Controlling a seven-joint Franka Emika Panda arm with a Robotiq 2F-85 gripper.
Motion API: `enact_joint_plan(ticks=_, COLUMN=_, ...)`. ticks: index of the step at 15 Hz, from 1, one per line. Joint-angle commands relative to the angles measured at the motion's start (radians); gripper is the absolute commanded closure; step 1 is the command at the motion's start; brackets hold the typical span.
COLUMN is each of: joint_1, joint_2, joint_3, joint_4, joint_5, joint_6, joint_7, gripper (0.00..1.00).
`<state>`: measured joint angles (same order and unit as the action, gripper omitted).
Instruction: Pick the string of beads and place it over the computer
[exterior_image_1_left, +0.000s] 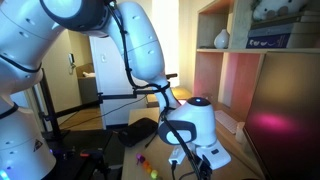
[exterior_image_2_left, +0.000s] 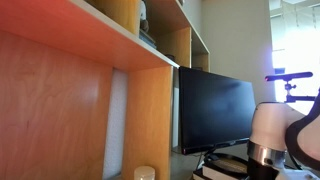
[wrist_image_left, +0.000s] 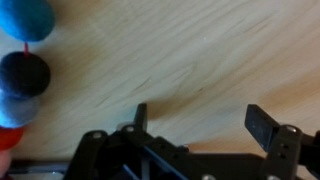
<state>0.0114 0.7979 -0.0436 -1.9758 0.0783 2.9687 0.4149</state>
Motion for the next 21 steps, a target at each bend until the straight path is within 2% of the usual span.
enact_joint_plan(ticks=1, joint_1=0.017, joint_2=0.001, joint_3=-0.013, joint_4=0.003, joint_5=0.046, joint_6=-0.003, joint_7=-0.036, gripper=0.00)
enact_joint_plan(ticks=10, joint_1=0.017, joint_2=0.001, joint_3=-0.013, joint_4=0.003, joint_5=0.047, joint_6=-0.002, joint_7=-0.036, gripper=0.00)
enact_joint_plan(ticks=16, joint_1=0.046, joint_2=-0.054, joint_3=-0.018, joint_4=-0.149, joint_5=0.095, joint_6=0.230, joint_7=-0.033, gripper=0.00)
enact_joint_plan(ticks=21, joint_1=0.014, joint_2=-0.099, joint_3=0.039, joint_4=-0.294, joint_5=0.130, joint_6=0.453, joint_7=-0.060, gripper=0.00)
